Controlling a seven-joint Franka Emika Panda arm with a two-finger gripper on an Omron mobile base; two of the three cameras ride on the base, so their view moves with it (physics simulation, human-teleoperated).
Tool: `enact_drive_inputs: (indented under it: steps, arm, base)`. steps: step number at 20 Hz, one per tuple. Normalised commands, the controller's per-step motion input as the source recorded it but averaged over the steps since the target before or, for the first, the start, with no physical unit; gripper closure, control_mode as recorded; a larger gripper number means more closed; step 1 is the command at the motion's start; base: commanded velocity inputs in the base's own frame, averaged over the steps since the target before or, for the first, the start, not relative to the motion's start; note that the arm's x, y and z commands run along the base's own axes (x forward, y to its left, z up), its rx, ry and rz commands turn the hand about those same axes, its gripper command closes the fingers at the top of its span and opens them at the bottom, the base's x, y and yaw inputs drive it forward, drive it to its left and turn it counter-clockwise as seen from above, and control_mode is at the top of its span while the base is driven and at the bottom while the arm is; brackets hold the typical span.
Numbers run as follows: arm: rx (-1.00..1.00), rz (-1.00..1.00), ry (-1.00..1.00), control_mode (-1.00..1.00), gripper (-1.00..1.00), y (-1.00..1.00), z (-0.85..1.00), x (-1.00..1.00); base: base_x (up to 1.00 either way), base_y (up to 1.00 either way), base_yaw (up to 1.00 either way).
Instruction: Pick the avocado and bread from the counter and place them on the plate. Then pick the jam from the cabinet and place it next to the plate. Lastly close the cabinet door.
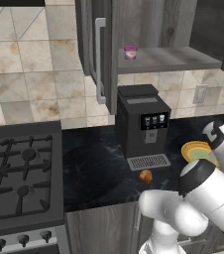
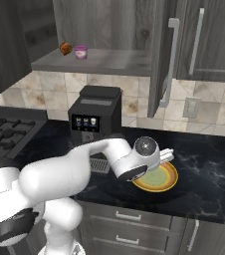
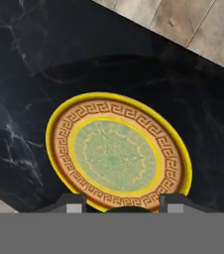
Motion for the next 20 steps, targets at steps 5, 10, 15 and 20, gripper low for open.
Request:
enact_drive_inputs:
  steps: [5,10,15,20]
  arm:
    - [0.0,0.0,0.0,-1.0,1.0,-0.09,-0.2,0.14]
    - [0.0,0.0,0.02,-1.0,1.0,-0.09,-0.24,0.1]
    - [0.0,0.0,0.03,-1.0,1.0,-0.07,-0.26,0.09]
    - [0.0,0.0,0.02,-1.0,1.0,-0.12,-0.24,0.07]
  base:
    - [0.0,0.0,0.0]
    - [0.0,0.0,0.0]
    - [0.0,0.0,0.0]
    - [0.0,0.0,0.0]
